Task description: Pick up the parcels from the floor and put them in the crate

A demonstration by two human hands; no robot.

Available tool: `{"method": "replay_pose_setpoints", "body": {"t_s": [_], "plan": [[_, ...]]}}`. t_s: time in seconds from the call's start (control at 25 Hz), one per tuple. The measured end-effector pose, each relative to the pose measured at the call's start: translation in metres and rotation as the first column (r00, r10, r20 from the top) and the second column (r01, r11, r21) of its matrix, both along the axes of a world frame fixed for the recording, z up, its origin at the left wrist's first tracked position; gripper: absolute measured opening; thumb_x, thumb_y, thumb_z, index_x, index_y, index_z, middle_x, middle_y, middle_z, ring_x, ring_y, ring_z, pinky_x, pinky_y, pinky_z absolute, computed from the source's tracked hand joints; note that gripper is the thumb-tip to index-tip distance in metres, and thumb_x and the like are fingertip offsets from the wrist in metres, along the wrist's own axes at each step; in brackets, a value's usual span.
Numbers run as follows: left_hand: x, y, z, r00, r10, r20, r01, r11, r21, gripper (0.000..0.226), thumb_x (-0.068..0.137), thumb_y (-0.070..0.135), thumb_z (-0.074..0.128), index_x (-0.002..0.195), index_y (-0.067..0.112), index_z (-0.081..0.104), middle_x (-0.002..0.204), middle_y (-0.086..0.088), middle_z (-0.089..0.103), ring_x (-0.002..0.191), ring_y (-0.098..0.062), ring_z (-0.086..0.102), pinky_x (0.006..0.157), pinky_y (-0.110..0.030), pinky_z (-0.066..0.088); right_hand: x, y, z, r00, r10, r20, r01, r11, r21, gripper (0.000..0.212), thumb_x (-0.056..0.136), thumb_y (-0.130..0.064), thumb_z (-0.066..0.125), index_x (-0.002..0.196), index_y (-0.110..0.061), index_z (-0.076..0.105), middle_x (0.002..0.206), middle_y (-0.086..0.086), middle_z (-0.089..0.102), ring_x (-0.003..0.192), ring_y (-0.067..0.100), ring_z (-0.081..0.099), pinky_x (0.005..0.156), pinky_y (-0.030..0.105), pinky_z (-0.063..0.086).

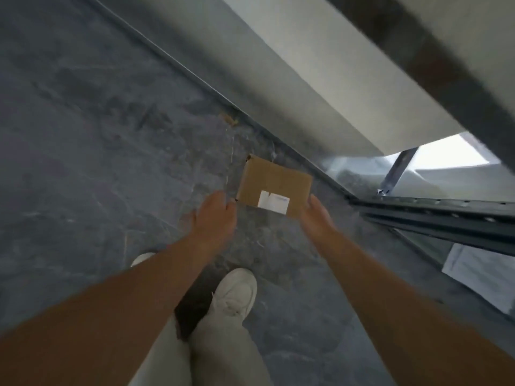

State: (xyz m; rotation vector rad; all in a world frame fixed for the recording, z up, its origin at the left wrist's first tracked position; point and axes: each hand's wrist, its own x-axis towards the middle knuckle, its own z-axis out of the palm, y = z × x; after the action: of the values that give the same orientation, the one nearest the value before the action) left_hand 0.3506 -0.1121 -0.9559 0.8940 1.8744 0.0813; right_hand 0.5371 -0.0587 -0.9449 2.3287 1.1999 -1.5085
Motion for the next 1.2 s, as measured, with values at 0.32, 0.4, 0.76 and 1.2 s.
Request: {"method": "replay_pose_setpoints", "body": {"t_s": [0.32, 0.4, 0.76, 1.2], "plan": [[0.037, 0.041, -0.066, 0.775, 0.555, 0.303, -0.545, 0.829, -0.126, 0.048, 0.098, 0.019, 0.043, 0.144, 0.009, 0.037, 0.131, -0.002, 0.050, 0.122, -0.023, 0.047, 0.104, -0.032, 0.038, -0.013, 0.023, -0.073, 0.939, -0.343, 0.004, 0.343, 0.939, 0.013, 0.039, 0.101, -0.028, 0.037, 0.139, -0.021, 0.043, 0.091, -0.004, 0.053, 0.079, 0.012, 0.052, 0.061, 0.027, 0.039], [0.018, 0.031, -0.034, 0.751, 0.597, 0.281, -0.588, 0.799, -0.125, 0.042, 0.098, 0.018, 0.042, 0.139, 0.009, 0.040, 0.112, 0.002, 0.051, 0.113, -0.021, 0.049, 0.089, -0.029, 0.038, -0.028, 0.016, -0.041, 0.962, -0.271, -0.048, 0.271, 0.963, 0.004, 0.040, 0.101, -0.030, 0.036, 0.139, -0.024, 0.044, 0.111, 0.003, 0.059, 0.096, 0.019, 0.057, 0.079, 0.033, 0.046], [-0.166, 0.042, 0.294, 0.682, 0.698, 0.219, -0.732, 0.649, 0.208, 0.028, 0.099, 0.024, 0.042, 0.123, 0.018, 0.053, 0.102, 0.000, 0.053, 0.090, -0.016, 0.049, 0.072, -0.030, 0.039, -0.173, 0.068, 0.283, 0.857, -0.136, -0.497, 0.162, 0.987, 0.009, 0.038, 0.099, -0.017, 0.044, 0.117, -0.043, 0.065, 0.106, 0.001, 0.073, 0.089, 0.017, 0.071, 0.069, 0.036, 0.062], [-0.286, -0.009, 0.705, 0.485, 0.586, 0.649, -0.872, 0.266, 0.411, 0.024, 0.089, 0.037, 0.054, 0.075, 0.024, 0.068, 0.090, 0.002, 0.072, 0.089, -0.019, 0.065, 0.085, -0.038, 0.049, -0.275, 0.053, 0.732, 0.828, 0.264, -0.495, -0.030, 0.902, 0.431, 0.042, 0.099, -0.042, 0.050, 0.115, -0.003, 0.052, 0.111, 0.016, 0.064, 0.096, 0.031, 0.068, 0.073, 0.052, 0.061]]}}
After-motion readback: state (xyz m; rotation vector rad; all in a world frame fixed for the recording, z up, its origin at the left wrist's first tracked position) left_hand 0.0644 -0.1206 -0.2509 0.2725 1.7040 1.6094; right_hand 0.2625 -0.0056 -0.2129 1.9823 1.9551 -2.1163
